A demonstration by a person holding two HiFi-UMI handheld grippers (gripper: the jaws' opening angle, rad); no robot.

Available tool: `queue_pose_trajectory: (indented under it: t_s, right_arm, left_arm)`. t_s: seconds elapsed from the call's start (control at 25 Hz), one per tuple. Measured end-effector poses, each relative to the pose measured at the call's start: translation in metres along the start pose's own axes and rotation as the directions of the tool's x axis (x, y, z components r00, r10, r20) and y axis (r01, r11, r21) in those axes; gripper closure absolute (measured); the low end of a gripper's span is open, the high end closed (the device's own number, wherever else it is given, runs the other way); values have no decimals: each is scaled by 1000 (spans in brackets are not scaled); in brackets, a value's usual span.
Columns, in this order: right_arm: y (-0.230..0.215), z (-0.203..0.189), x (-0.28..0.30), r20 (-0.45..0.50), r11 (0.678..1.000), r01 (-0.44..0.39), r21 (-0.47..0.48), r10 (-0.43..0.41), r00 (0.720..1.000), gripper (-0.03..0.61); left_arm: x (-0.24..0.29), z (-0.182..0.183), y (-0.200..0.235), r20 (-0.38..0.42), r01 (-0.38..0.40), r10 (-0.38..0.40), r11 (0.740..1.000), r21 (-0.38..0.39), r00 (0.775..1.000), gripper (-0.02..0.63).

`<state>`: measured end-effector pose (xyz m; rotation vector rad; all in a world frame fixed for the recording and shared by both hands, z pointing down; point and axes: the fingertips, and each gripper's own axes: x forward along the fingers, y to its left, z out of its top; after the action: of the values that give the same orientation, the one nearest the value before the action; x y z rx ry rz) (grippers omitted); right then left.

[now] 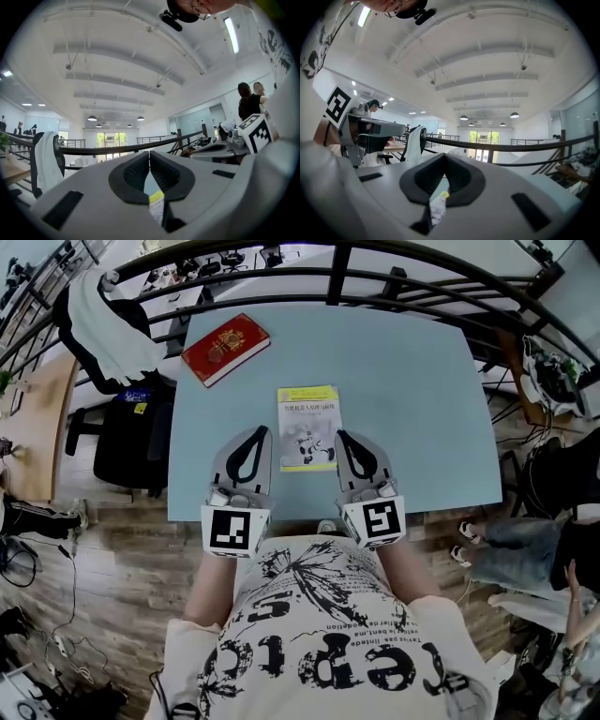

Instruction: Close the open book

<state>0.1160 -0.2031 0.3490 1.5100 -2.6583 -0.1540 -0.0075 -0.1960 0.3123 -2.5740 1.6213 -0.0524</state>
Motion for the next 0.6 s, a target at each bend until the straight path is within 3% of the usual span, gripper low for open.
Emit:
queue_pose_trajectory:
  t_s: [0.6]
  right_arm:
    - [-1, -4, 1, -17, 999, 46, -6, -46, 999, 569]
  left_arm:
    - [1, -16, 7, -36, -3, 4, 1000, 19, 999, 592]
